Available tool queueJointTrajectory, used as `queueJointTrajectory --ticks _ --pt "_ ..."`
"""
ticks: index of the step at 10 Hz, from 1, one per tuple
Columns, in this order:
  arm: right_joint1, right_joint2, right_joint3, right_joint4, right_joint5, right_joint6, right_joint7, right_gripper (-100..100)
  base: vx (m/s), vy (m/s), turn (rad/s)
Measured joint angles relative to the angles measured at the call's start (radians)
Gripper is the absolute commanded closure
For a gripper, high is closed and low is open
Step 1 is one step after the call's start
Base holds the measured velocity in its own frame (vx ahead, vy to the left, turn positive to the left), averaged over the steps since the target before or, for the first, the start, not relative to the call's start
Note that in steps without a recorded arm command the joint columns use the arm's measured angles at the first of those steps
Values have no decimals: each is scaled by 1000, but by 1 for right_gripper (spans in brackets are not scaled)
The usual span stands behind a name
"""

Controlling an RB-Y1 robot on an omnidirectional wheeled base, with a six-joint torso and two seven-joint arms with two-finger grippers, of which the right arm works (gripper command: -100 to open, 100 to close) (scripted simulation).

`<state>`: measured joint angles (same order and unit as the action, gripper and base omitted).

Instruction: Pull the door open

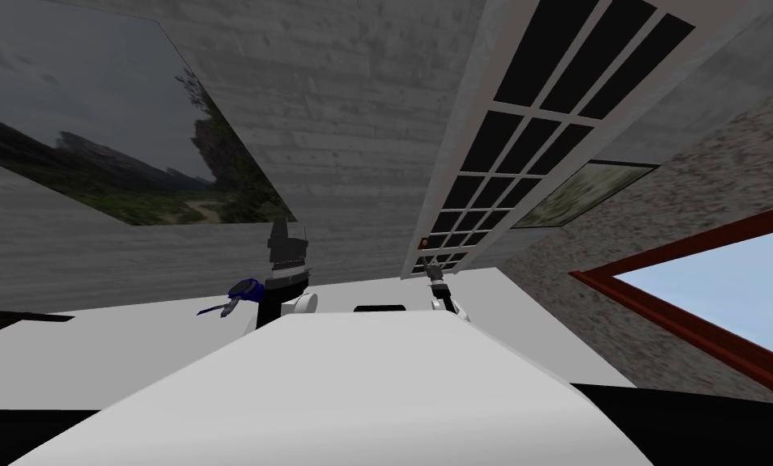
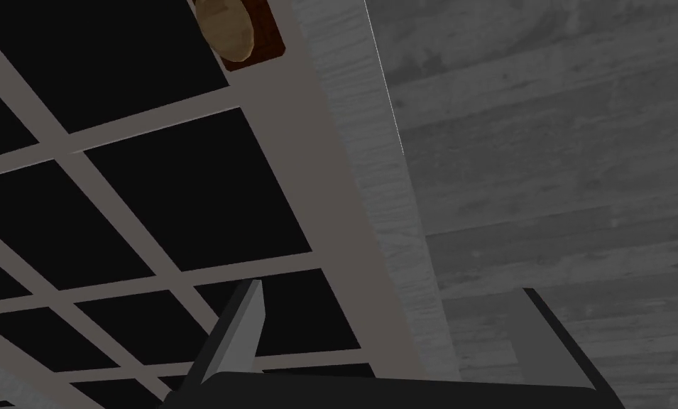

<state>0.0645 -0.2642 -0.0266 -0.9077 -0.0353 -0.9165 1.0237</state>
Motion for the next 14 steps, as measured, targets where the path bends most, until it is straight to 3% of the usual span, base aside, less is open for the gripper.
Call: queueJointTrajectory --ticks 10,14 --pt "-63 -38 -9 242 4 -42 158 -100 44 -77 103" --pt "-75 -48 -10 297 5 -49 200 -100 21 -51 54"
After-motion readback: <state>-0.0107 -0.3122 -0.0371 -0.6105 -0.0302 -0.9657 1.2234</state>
